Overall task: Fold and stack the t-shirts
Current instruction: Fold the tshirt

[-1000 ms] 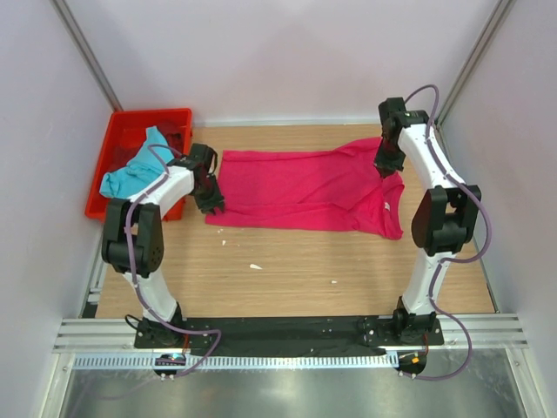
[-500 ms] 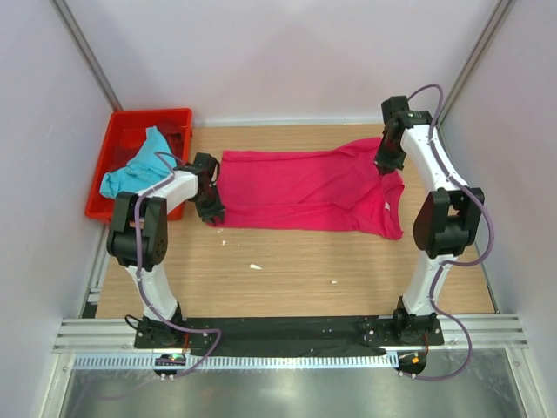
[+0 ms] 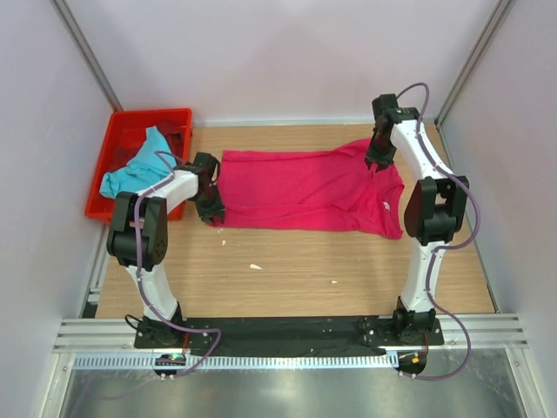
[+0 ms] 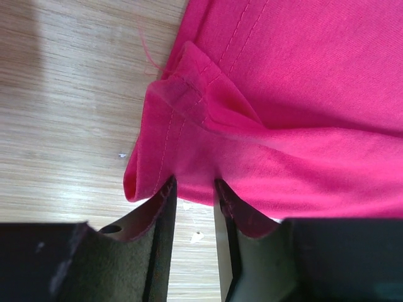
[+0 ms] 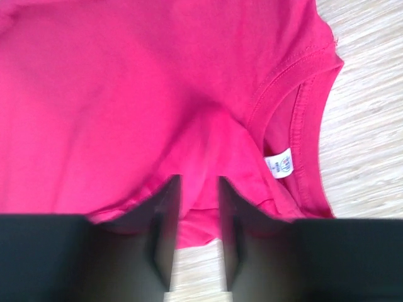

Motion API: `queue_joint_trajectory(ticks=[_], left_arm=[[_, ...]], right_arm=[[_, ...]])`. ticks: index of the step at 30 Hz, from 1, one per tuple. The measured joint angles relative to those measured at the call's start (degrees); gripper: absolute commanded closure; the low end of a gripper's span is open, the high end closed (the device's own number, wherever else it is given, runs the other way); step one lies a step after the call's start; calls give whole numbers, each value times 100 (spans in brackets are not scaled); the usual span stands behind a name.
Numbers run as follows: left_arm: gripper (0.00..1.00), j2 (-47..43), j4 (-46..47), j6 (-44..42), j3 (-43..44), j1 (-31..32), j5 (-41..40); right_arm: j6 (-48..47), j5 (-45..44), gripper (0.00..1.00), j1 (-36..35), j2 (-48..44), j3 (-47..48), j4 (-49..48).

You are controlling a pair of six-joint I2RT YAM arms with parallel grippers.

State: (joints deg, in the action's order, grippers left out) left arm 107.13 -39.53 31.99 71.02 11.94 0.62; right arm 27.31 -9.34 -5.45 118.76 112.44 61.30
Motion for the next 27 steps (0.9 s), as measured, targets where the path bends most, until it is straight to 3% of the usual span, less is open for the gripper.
queue_joint_trajectory(ticks=[1,2,4,7,8,13,15,18,23,27], left_arm=[[64,-9,-20,-9,20,0,4],[58,-26,-50,-13,35,0,11],[55,-136,-149,-55,72,0,13],[54,-389,-221,-94,90,4,35],[55,-485,-236,-103,90,4,46],[63,-710,-229,-142,90,4,146],[64,-664,-229,-153,90,4,219],[65,-575,-221,-208,90,4,291],[66,-420,-205,-267,90,4,313],[68,-326,-192,-271,90,4,313]], right_arm=[[0,-13,46,17,96,33,13],[-2,-31,42,31,162,63,48],[-48,-144,34,76,190,13,116],[-61,-251,32,227,-286,-654,-20],[-59,-251,32,326,-634,-1099,-39],[-44,-101,61,1102,-2601,-3254,-157],[-55,26,67,1519,-3139,-4015,-232],[-146,201,58,1910,-3198,-4651,-365],[-321,610,52,1974,-2874,-5093,-745],[-345,914,53,1956,-2756,-5167,-1051]])
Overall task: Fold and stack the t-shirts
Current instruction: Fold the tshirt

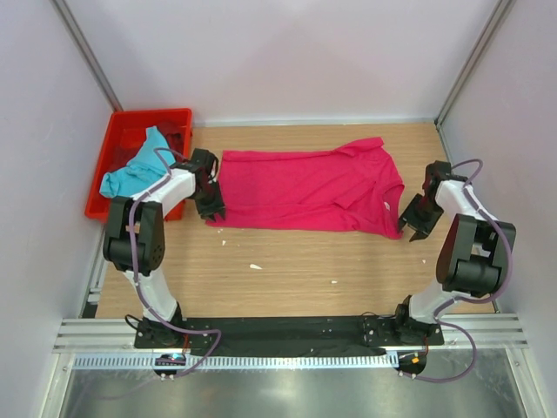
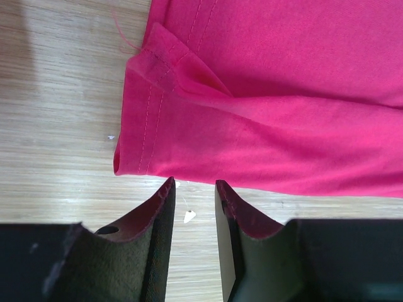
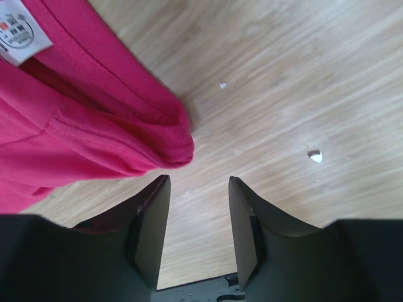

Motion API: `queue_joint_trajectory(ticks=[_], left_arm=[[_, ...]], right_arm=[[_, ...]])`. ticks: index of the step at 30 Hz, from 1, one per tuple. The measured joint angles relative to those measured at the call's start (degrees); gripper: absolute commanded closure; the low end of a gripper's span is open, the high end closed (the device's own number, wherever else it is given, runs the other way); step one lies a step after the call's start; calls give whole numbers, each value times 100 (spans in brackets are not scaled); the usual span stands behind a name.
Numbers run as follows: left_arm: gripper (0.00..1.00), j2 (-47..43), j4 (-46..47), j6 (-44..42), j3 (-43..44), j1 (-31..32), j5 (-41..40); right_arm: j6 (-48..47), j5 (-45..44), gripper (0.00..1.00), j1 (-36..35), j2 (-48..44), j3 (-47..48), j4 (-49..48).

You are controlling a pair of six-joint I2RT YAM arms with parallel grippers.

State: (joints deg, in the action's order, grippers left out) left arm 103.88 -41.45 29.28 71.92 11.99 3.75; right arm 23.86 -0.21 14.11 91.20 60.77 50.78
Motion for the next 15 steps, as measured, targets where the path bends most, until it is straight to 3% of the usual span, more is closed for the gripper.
queue_joint_trajectory(ticks=[6,15], left_arm=[[69,133,9,2,0,0,-2],[69,173,52,4,7,0,-7]], right_arm=[[24,166,63,0,319,0,-400],[42,162,62,0,562,11,-610]])
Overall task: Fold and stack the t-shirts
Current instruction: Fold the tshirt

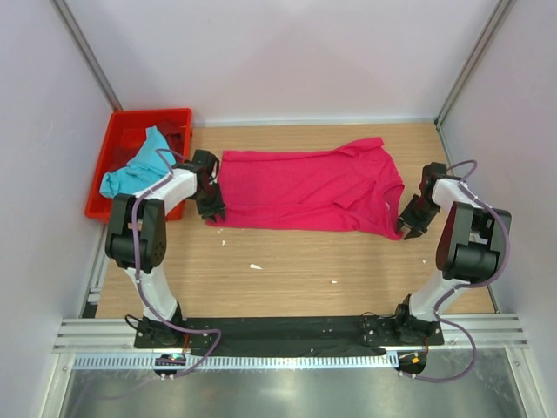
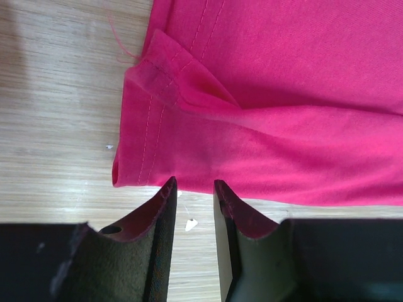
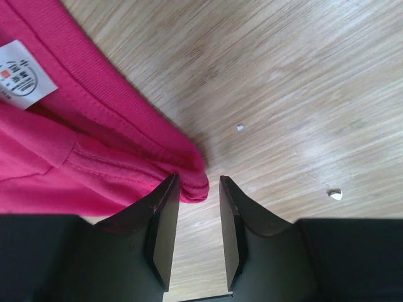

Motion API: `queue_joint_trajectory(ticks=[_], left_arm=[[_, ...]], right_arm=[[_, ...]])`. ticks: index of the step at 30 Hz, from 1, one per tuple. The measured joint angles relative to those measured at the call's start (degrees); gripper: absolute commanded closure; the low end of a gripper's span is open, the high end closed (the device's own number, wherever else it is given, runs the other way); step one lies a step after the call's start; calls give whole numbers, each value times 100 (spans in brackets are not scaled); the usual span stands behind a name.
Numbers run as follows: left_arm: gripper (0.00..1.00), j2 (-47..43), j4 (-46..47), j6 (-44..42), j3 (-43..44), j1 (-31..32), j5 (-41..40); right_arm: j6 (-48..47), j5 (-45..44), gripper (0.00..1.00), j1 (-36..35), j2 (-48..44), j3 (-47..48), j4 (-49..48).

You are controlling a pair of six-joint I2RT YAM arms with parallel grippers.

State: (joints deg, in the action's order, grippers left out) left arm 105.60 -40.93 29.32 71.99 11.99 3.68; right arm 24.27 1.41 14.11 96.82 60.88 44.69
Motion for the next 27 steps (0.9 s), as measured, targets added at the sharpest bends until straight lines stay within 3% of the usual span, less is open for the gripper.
queue_joint_trajectory(ticks=[4,8,18,22,27], left_arm=[[69,122,35,0,11,0,-17],[70,278,35,-2,35,0,-52],[72,286,59,-33,28,0,-125],[68,208,120,-83,-59,2,-120],[62,-44,4,-131,-240,48,-122]], right_arm=[[26,-2,69,0,205,0,-39],[109,-17,99,2,258,-2,-68],[136,-968,99,37,-177,-271,398],[50,-1080,60,39,-522,-367,654],[-192,-1113,53,39,-586,-7,933]])
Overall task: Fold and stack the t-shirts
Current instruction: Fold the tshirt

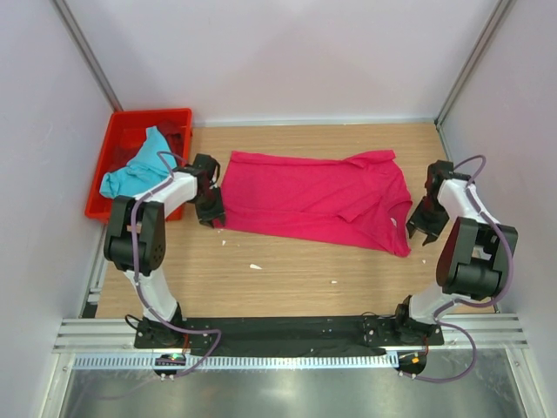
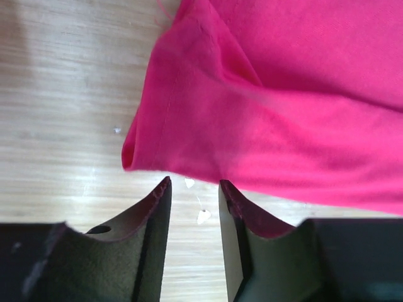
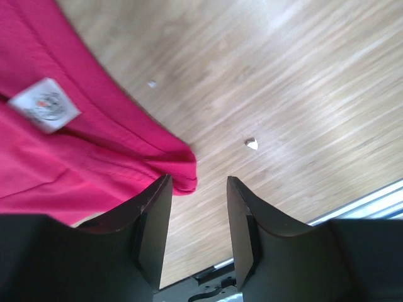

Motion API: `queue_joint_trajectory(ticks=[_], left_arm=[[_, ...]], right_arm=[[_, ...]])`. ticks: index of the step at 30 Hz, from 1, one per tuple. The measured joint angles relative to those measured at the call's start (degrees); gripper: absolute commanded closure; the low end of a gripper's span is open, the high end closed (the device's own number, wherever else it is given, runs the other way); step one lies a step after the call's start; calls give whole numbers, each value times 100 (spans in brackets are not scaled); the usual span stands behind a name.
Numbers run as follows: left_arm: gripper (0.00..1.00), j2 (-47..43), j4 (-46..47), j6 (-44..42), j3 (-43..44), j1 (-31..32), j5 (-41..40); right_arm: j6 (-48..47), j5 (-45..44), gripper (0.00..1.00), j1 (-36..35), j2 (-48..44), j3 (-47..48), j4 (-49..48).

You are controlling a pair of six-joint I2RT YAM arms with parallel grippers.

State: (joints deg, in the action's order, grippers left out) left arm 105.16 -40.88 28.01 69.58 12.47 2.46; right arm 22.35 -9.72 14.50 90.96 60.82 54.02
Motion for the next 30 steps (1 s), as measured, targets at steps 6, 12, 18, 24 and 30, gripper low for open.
queue_joint_trajectory(ticks=[6,12,18,24,30], left_arm=[[62,-391,-94,0,-4,33,17],[66,-348,-111,-4,157,33,46],[67,-9,-101,-48,264,33,46],[68,33,-96,-63,264,33,50],[69,232,-94,-66,264,33,57]], right_arm=[[-127,385,72,-256,-199,363,-118],[-125,914,78,-619,234,361,-492],[-153,1010,72,-632,520,361,-621],[-258,1045,68,-632,579,354,-748],[-306,1038,88,-632,844,337,-839]])
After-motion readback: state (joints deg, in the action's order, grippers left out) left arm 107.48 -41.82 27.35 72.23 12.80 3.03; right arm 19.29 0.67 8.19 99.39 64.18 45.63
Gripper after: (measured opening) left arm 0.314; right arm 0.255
